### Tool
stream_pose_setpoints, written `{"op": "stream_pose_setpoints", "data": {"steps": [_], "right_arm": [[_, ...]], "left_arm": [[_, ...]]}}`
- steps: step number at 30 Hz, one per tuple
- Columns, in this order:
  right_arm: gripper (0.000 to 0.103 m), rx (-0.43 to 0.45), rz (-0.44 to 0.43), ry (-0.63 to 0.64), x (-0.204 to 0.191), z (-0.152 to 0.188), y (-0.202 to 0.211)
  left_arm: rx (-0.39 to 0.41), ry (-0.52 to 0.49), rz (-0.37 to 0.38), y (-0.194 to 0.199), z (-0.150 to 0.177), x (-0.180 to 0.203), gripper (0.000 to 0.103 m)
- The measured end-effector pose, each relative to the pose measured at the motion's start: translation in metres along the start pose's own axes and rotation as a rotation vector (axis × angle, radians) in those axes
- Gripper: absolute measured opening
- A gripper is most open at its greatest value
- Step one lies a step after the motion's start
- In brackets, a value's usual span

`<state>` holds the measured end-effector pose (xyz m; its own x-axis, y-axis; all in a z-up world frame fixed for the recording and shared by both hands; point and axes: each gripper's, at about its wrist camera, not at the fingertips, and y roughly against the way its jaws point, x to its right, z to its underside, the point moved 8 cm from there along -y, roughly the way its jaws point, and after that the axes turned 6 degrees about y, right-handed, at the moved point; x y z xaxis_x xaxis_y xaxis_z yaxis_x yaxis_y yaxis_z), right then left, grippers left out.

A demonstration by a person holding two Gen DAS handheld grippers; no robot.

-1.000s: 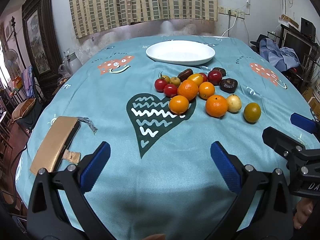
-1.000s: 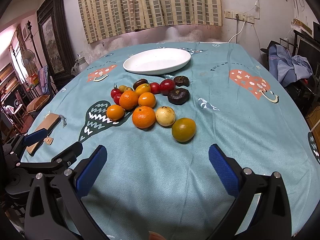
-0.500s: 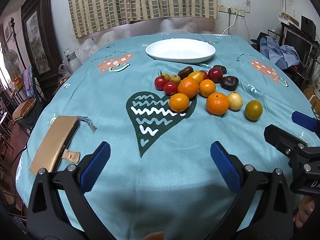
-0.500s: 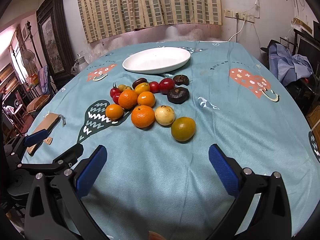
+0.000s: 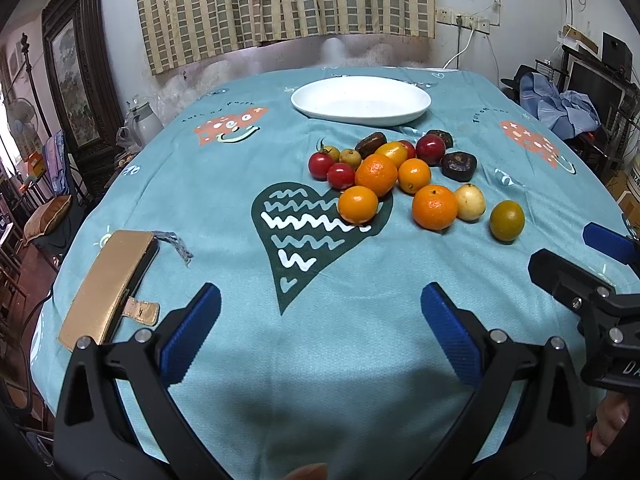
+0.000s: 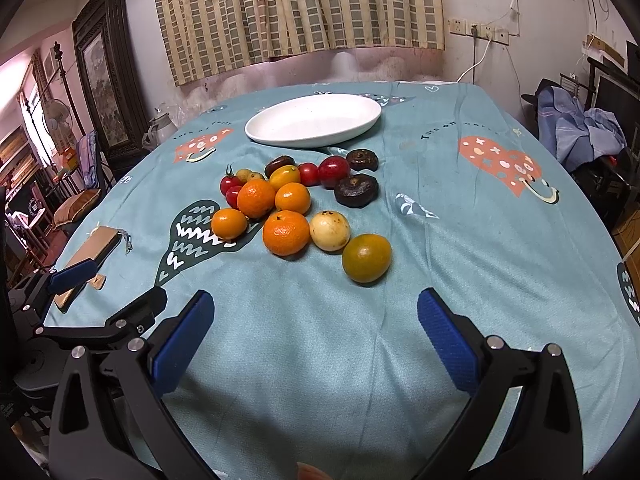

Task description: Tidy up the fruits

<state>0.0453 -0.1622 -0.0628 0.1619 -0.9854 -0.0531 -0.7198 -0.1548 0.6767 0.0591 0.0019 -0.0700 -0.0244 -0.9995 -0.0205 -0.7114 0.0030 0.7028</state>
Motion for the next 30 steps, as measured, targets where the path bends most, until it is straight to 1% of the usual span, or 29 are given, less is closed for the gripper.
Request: {"op": "stream_pose_setpoints", "data": {"steps": [30], "right_arm": [[0.102, -0.004, -0.001, -0.003, 0.0001, 0.0002, -0.0001]], "left_arm": [[-0.004, 0.0, 0.001, 0.0002, 0.0008, 0.002, 0.101]]}}
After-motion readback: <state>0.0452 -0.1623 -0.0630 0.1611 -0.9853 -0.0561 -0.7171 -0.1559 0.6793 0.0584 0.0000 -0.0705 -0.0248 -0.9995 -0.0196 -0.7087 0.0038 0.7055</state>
